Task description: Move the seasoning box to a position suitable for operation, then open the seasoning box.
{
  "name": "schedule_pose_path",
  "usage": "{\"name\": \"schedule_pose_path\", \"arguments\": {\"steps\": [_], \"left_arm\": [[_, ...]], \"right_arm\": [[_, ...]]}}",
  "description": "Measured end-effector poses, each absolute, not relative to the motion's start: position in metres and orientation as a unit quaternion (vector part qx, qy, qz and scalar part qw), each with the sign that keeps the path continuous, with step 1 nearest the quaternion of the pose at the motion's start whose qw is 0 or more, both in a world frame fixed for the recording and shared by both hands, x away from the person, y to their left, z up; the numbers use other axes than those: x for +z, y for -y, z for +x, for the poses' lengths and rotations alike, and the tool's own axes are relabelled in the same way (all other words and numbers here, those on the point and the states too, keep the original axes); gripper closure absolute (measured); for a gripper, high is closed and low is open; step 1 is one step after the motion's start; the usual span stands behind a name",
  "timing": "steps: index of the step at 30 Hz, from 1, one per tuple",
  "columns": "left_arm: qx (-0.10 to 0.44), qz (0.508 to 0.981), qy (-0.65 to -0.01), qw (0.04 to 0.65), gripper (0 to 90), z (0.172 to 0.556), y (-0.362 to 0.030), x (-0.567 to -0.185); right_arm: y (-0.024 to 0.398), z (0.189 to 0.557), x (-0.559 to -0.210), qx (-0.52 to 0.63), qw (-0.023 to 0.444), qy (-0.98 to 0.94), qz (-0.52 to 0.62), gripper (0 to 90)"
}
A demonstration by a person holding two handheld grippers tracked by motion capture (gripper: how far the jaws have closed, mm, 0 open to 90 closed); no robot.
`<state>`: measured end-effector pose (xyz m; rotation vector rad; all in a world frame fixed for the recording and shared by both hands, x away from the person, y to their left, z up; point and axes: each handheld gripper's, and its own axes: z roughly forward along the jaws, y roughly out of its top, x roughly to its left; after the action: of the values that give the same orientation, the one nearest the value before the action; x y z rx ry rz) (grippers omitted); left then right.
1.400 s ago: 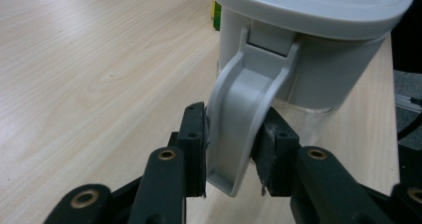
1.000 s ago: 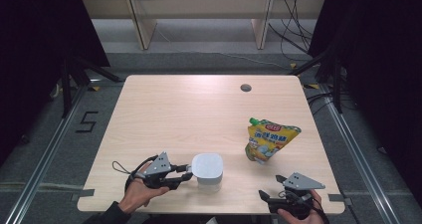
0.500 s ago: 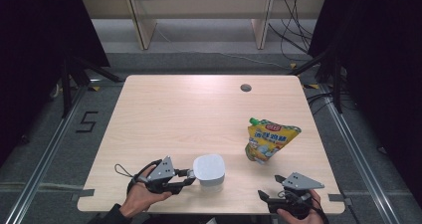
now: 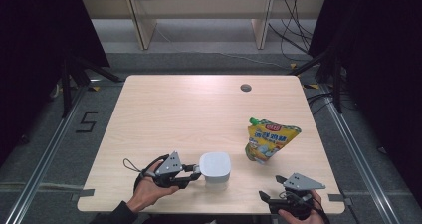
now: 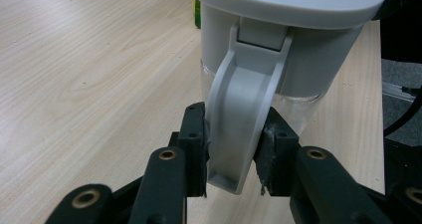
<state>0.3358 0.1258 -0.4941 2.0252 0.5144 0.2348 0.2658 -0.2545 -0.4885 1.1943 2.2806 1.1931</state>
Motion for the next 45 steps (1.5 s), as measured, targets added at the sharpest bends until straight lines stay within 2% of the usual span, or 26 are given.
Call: {"name": "schedule_pose_path", "arguments": {"steps": [9, 19, 25, 28, 30, 35, 38, 41, 45], "left_arm": [[0.115, 0.833, -0.226, 0.491, 67.4, 0.334, -0.125, -0.494], [0.104, 0.834, -0.235, 0.489, 37.1, 0.322, -0.129, -0.485], [0.097, 0.827, -0.25, 0.494, 33.5, 0.317, -0.138, -0.475], [0.09, 0.824, -0.247, 0.502, 41.4, 0.314, -0.139, -0.469], [0.091, 0.82, -0.234, 0.514, 49.7, 0.311, -0.141, -0.461], [0.1, 0.809, -0.227, 0.533, 74.0, 0.312, -0.146, -0.455], [0.102, 0.805, -0.221, 0.542, 83.8, 0.314, -0.145, -0.451], [0.098, 0.8, -0.221, 0.549, 88.9, 0.319, -0.138, -0.449], [0.101, 0.802, -0.22, 0.547, 89.1, 0.322, -0.135, -0.446]], "right_arm": [[0.256, 0.268, -0.489, 0.41, 0.154, -0.802, 0.406, 20.8], [0.256, 0.266, -0.488, 0.414, 0.161, -0.798, 0.407, 20.7], [0.253, 0.267, -0.488, 0.42, 0.161, -0.801, 0.395, 18.5], [0.252, 0.266, -0.487, 0.419, 0.156, -0.802, 0.395, 16.7], [0.253, 0.265, -0.486, 0.42, 0.174, -0.798, 0.396, 15.8], [0.251, 0.264, -0.486, 0.428, 0.17, -0.788, 0.408, 16.4], [0.252, 0.265, -0.486, 0.429, 0.163, -0.789, 0.409, 19.4], [0.251, 0.266, -0.488, 0.425, 0.164, -0.791, 0.409, 21.7], [0.251, 0.266, -0.487, 0.427, 0.171, -0.791, 0.403, 25.8]]}}
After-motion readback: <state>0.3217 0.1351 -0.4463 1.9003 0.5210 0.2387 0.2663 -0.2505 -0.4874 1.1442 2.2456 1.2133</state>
